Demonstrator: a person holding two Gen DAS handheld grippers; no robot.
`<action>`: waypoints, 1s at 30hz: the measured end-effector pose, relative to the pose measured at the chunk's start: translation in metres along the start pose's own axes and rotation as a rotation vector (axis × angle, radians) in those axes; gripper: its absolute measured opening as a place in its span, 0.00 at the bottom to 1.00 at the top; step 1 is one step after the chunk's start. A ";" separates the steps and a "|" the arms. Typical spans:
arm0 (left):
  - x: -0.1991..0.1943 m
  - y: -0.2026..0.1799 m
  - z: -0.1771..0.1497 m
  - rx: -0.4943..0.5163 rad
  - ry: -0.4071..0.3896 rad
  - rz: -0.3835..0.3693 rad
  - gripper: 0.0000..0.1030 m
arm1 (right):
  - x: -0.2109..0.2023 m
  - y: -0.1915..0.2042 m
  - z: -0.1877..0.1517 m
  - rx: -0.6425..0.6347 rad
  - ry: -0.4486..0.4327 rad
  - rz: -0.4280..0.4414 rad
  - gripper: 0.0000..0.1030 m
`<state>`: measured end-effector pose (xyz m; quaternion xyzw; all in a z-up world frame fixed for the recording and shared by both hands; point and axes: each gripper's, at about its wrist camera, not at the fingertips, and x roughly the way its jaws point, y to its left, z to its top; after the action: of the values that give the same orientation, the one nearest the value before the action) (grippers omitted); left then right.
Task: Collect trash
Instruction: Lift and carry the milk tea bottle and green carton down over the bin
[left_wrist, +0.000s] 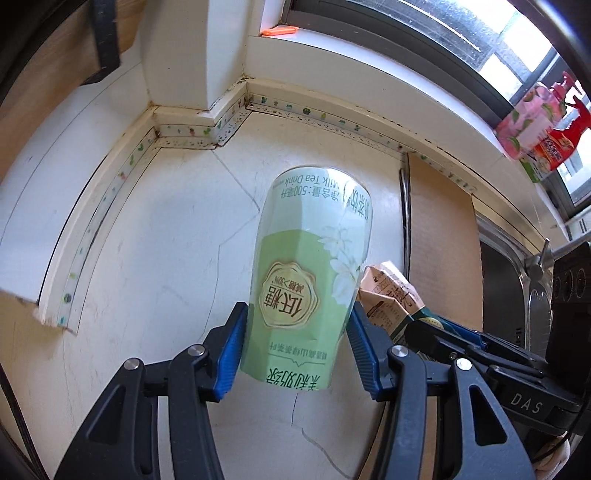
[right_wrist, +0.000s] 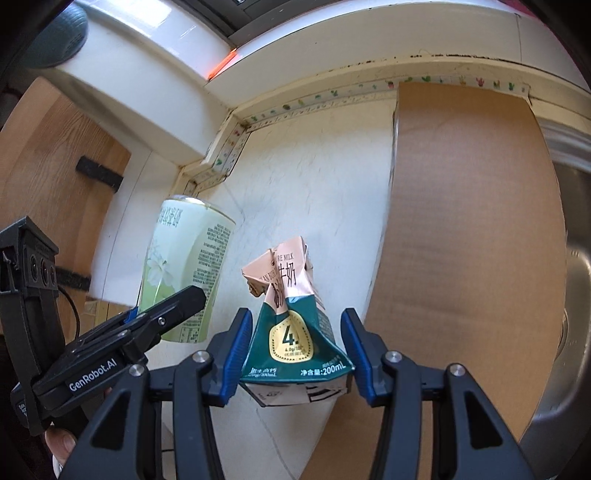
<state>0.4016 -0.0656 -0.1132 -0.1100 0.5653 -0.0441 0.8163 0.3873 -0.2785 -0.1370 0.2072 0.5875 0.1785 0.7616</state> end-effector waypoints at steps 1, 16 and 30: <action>-0.004 0.002 -0.008 0.002 -0.003 -0.005 0.50 | -0.001 0.003 -0.007 -0.002 0.002 0.005 0.48; -0.034 0.045 -0.091 -0.013 -0.035 -0.059 0.49 | -0.018 0.039 -0.084 -0.015 -0.045 0.030 0.48; -0.101 0.055 -0.128 0.009 -0.114 -0.093 0.49 | -0.081 0.093 -0.123 -0.075 -0.150 0.053 0.48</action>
<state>0.2437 -0.0085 -0.0766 -0.1349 0.5119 -0.0782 0.8448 0.2458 -0.2282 -0.0496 0.2069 0.5159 0.2045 0.8057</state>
